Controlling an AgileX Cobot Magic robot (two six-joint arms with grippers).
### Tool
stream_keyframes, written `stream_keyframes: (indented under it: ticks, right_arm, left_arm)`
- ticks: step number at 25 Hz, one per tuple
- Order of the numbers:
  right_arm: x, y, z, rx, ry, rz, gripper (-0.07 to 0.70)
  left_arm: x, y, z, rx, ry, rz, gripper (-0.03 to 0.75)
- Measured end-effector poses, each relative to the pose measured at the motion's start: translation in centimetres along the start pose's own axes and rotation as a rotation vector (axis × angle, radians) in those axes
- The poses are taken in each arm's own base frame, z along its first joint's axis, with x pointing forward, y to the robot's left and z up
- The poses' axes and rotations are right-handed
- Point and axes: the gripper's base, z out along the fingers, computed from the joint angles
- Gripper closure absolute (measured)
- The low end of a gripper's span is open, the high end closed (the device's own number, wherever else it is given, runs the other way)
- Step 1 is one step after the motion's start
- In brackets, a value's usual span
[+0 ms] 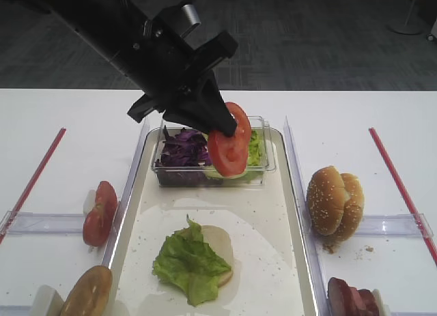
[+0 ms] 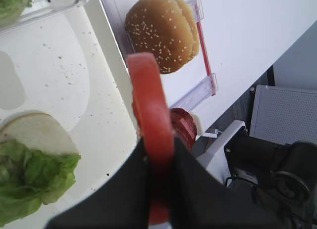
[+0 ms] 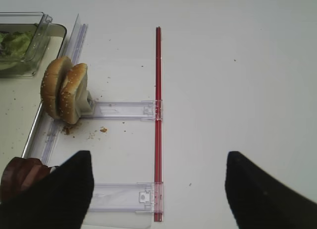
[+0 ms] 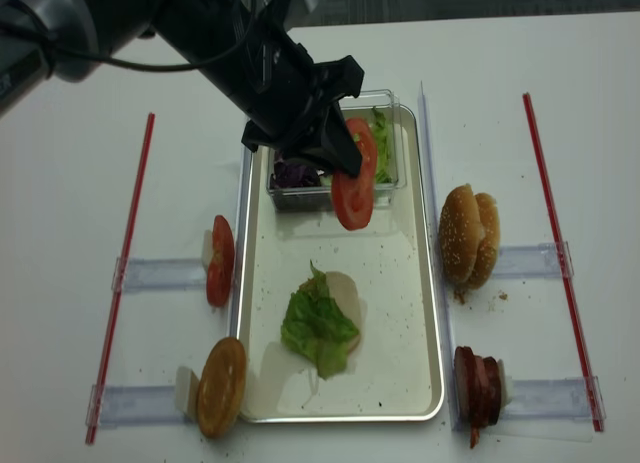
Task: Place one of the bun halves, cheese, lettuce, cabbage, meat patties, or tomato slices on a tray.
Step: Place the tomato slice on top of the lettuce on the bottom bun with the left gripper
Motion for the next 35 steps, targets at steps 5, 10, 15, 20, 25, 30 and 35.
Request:
stream_keyframes:
  ticks: [5,10,15,20,25,30,35]
  right_arm:
    - [0.0,0.0,0.0,0.000,0.000,0.000,0.061]
    - [0.0,0.0,0.0,0.000,0.000,0.000,0.061]
    - [0.0,0.0,0.0,0.000,0.000,0.000,0.061]
    - [0.0,0.0,0.0,0.000,0.000,0.000,0.061]
    - [0.0,0.0,0.0,0.000,0.000,0.000,0.061]
    - [0.0,0.0,0.0,0.000,0.000,-0.002,0.061]
    - [0.0,0.0,0.0,0.000,0.000,-0.002,0.061]
  left_arm:
    - [0.0,-0.1,0.0,0.012,-0.002,-0.004,0.674]
    - [-0.1,-0.4,0.0,0.046,-0.011,0.041,0.674]
    - [-0.1,-0.5,0.0,0.061,-0.014,0.064,0.674]
    - [1.0,0.7,1.4,0.088,0.029,0.042,0.674]
    - [2.7,2.5,3.1,0.157,0.072,-0.010,0.674]
    - [4.2,4.5,3.6,0.194,0.063,-0.045,0.674]
    - [5.9,5.3,2.5,0.213,0.028,-0.048,0.674]
